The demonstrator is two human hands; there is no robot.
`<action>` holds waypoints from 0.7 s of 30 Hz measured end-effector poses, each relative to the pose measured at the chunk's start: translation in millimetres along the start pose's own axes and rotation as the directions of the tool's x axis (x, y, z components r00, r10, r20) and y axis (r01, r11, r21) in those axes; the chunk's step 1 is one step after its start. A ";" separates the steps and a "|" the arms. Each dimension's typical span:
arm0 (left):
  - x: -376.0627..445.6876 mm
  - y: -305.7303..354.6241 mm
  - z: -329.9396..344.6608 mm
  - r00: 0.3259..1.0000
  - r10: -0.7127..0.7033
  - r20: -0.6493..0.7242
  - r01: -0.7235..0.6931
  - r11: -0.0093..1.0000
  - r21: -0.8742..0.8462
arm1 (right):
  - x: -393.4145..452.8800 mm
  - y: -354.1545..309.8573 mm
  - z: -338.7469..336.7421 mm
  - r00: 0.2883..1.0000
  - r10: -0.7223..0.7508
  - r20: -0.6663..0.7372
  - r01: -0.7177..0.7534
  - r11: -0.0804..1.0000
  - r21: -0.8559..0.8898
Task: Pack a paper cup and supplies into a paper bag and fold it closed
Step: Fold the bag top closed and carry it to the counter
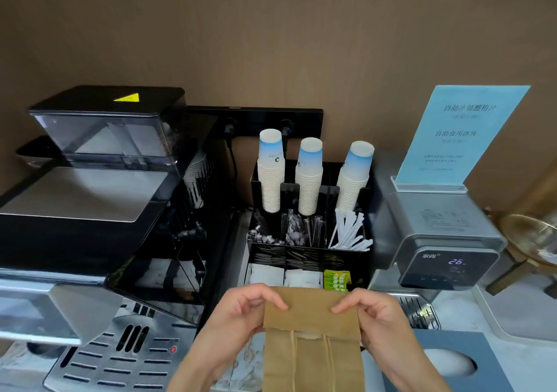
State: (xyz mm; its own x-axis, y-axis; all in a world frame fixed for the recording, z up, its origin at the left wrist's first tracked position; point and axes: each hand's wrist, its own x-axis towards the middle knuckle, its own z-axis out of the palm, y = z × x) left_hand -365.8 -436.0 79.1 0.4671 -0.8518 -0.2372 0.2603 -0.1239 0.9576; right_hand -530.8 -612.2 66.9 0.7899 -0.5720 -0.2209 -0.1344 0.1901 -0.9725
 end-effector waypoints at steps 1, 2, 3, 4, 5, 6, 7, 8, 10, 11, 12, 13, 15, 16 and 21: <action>-0.4 2.9 0.2 0.999 -0.003 0.034 0.003 1.000 -0.004 | -0.3 -1.6 -0.5 1.000 -0.018 -0.017 0.018 1.000 -0.011; -0.4 5.0 -0.2 0.998 -0.008 0.058 0.009 1.000 -0.011 | -0.4 -3.4 -1.3 0.999 -0.037 -0.031 0.037 0.999 -0.021; -0.5 7.6 0.5 0.997 -0.006 0.081 0.008 0.999 -0.032 | -0.7 -4.9 -2.1 0.998 -0.057 -0.038 0.056 0.998 -0.028; -0.8 10.5 1.6 0.997 -0.005 0.081 0.008 0.999 -0.043 | -1.0 -6.8 -2.8 0.996 -0.074 -0.044 0.073 0.997 -0.024; -0.9 14.3 3.5 0.998 -0.010 0.056 0.012 0.999 -0.046 | -1.7 -9.1 -3.4 0.995 -0.092 -0.045 0.091 0.996 -0.021; -0.8 18.9 7.0 1.000 -0.014 0.019 0.015 0.999 -0.031 | -1.9 -11.0 -3.4 0.993 -0.112 -0.048 0.111 0.993 -0.027; -0.4 22.5 9.6 1.000 -0.016 -0.005 0.016 1.000 -0.021 | -2.1 -12.0 -4.1 0.990 -0.132 -0.048 0.130 0.991 -0.041; 0.1 25.4 12.0 1.000 -0.009 -0.014 0.009 1.000 0.005 | -2.2 -13.5 -4.1 0.987 -0.151 -0.046 0.148 0.987 -0.061; 1.0 30.1 16.3 1.000 0.010 -0.029 -0.007 0.993 0.115 | -2.3 -15.8 -3.5 0.981 -0.188 -0.048 0.183 0.979 -0.087; 1.6 31.9 18.7 0.999 0.018 -0.042 -0.010 0.985 0.169 | -2.9 -16.7 -3.1 0.979 -0.202 -0.042 0.197 0.976 -0.095; 3.0 31.2 19.9 0.998 0.017 -0.068 -0.003 0.979 0.206 | -3.5 -16.6 -3.5 0.977 -0.213 -0.022 0.210 0.971 -0.113; 4.2 31.2 21.8 0.995 0.011 -0.098 0.011 0.977 0.214 | -4.5 -17.9 -4.0 0.975 -0.221 0.016 0.221 0.966 -0.136; 4.7 33.7 24.6 0.989 0.004 -0.146 0.028 0.975 0.219 | -5.4 -22.3 -10.2 0.967 -0.210 0.147 0.231 0.962 -0.146; 4.7 35.6 25.8 0.986 0.006 -0.164 0.032 0.973 0.228 | -5.2 -26.5 -17.0 0.952 -0.188 0.242 0.220 0.969 -0.112; 9.1 41.6 37.7 0.977 0.057 -0.205 0.037 0.903 0.428 | 5.4 -64.9 -38.3 0.813 0.056 0.579 0.160 0.935 -0.316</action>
State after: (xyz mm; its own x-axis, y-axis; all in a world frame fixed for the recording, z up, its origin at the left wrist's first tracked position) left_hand -382.6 -468.1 123.0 0.6442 -0.7352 -0.2108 -0.1091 -0.3611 0.9261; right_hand -540.7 -658.2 126.0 0.9814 0.0073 -0.1918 -0.1880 -0.1659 -0.9681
